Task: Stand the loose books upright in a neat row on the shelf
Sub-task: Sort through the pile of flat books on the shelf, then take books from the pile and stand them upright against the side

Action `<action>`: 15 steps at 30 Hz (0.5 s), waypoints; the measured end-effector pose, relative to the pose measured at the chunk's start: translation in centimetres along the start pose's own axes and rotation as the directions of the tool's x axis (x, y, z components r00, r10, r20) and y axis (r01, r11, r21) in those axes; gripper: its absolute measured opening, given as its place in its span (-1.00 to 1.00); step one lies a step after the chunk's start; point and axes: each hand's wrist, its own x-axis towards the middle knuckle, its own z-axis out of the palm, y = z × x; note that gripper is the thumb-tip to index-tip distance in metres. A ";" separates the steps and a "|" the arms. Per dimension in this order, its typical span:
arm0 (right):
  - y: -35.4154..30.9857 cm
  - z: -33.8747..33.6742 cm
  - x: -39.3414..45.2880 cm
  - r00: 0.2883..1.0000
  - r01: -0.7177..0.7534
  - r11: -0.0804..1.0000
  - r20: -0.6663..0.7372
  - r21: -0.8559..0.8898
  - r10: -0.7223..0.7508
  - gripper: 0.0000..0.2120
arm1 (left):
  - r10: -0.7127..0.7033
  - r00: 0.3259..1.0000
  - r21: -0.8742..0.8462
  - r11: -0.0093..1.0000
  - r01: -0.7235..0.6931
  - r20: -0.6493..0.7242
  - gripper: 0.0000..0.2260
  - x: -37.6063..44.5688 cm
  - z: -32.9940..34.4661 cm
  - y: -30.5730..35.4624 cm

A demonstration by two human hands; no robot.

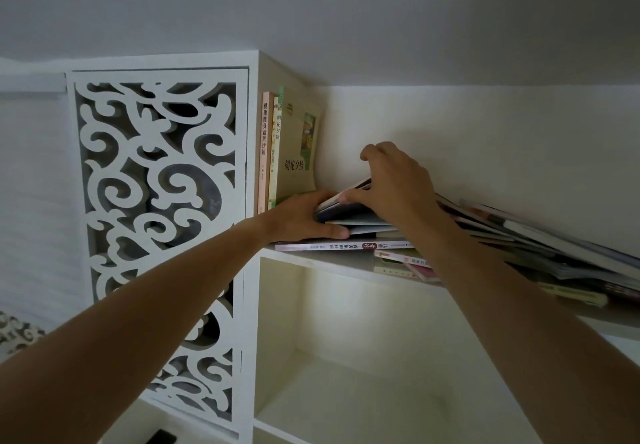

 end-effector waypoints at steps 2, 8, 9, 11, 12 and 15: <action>0.4 0.1 -0.1 0.995 -0.047 0.999 0.093 -0.002 0.047 -0.21 | 0.017 1.000 0.033 0.999 -0.017 -0.014 -0.45 0.0 -0.1 0.0; 2.7 -1.8 -0.2 0.869 -0.108 0.985 0.468 -0.133 0.159 -0.04 | 0.203 0.978 0.217 0.953 -0.210 0.051 -0.45 0.3 -0.4 0.8; 3.0 -2.1 -0.3 0.841 -0.126 0.980 0.507 -0.152 0.187 -0.08 | 0.219 0.973 0.264 0.937 -0.230 0.072 -0.47 0.4 -0.4 1.1; 3.7 -1.9 -0.7 0.777 -0.152 0.975 0.589 -0.165 0.221 -0.18 | 0.249 0.963 0.399 0.877 -0.268 0.100 -0.52 0.4 -0.4 1.9; 3.9 -1.7 -0.8 0.764 -0.167 0.974 0.605 -0.152 0.225 -0.20 | 0.266 0.958 0.479 0.831 -0.284 0.106 -0.54 0.3 -0.3 2.2; 4.3 -1.0 -1.3 0.782 -0.225 0.969 0.574 -0.099 0.240 -0.17 | 0.308 0.948 0.634 0.719 -0.285 0.077 -0.59 0.2 0.9 2.3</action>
